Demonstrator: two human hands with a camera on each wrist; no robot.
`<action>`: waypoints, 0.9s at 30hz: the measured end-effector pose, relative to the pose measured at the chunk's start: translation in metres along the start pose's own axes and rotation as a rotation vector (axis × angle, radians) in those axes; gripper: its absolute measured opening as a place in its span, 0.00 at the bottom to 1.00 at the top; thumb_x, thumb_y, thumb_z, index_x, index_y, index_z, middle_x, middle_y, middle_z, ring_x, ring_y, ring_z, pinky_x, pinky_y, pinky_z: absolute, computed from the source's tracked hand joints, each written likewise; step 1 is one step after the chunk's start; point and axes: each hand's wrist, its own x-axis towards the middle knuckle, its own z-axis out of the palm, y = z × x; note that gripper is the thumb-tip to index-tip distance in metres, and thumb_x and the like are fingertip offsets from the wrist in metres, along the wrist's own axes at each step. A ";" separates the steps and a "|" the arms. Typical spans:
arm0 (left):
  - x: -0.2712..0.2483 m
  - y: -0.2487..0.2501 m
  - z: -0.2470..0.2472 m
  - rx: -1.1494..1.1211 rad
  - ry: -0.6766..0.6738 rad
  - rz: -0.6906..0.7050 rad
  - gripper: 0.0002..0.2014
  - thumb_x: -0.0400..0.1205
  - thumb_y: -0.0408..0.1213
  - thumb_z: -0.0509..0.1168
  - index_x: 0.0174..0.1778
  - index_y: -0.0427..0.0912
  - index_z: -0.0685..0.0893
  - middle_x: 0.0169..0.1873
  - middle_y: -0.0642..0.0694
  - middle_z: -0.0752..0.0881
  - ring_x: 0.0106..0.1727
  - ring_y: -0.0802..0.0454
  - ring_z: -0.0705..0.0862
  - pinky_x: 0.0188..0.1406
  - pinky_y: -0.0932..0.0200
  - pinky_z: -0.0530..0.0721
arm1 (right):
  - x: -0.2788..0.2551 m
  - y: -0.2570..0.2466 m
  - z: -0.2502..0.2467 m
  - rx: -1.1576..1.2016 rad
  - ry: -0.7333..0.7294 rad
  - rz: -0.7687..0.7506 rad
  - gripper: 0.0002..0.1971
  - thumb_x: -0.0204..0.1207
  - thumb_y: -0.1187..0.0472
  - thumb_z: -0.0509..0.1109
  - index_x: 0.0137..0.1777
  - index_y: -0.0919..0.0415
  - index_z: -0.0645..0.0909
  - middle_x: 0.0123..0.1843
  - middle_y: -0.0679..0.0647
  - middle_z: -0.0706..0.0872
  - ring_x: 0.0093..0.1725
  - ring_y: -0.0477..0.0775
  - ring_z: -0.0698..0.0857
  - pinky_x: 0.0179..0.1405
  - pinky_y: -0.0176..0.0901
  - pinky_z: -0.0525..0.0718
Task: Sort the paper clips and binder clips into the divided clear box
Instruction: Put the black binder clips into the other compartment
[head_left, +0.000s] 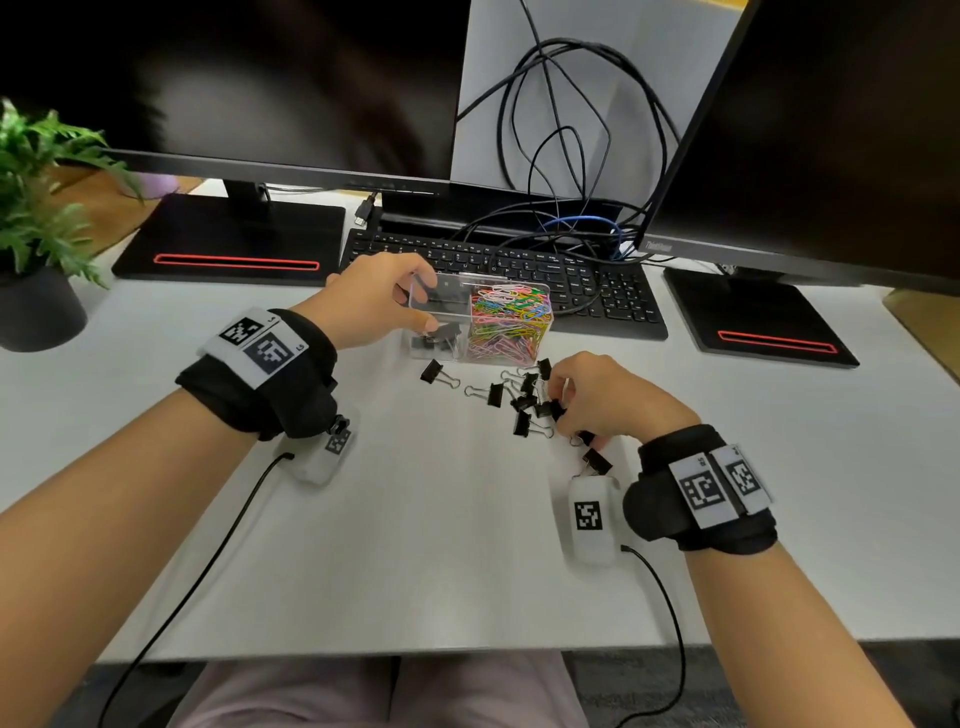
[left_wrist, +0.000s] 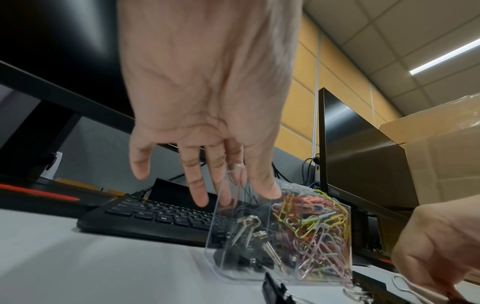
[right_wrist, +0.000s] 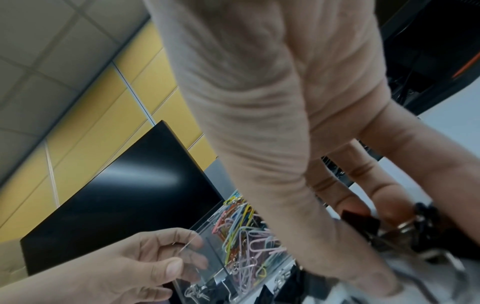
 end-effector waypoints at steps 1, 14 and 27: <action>0.000 0.000 0.000 0.000 0.002 -0.001 0.19 0.74 0.47 0.77 0.59 0.56 0.80 0.49 0.56 0.85 0.55 0.49 0.83 0.66 0.33 0.75 | 0.000 -0.001 0.000 -0.011 0.007 -0.004 0.12 0.66 0.73 0.74 0.43 0.57 0.79 0.46 0.54 0.78 0.37 0.56 0.85 0.25 0.44 0.89; 0.001 -0.002 0.001 -0.010 0.004 0.008 0.19 0.74 0.47 0.77 0.57 0.58 0.80 0.49 0.58 0.85 0.55 0.49 0.84 0.67 0.32 0.75 | -0.001 0.009 -0.009 0.087 0.057 -0.027 0.13 0.63 0.78 0.75 0.32 0.59 0.83 0.36 0.57 0.85 0.30 0.53 0.86 0.25 0.35 0.82; 0.002 -0.004 0.002 -0.021 0.003 0.016 0.19 0.74 0.48 0.77 0.57 0.58 0.79 0.49 0.57 0.85 0.55 0.50 0.83 0.67 0.33 0.75 | -0.001 0.029 -0.024 0.215 0.133 0.075 0.21 0.63 0.79 0.78 0.54 0.61 0.84 0.36 0.62 0.85 0.26 0.56 0.88 0.39 0.51 0.92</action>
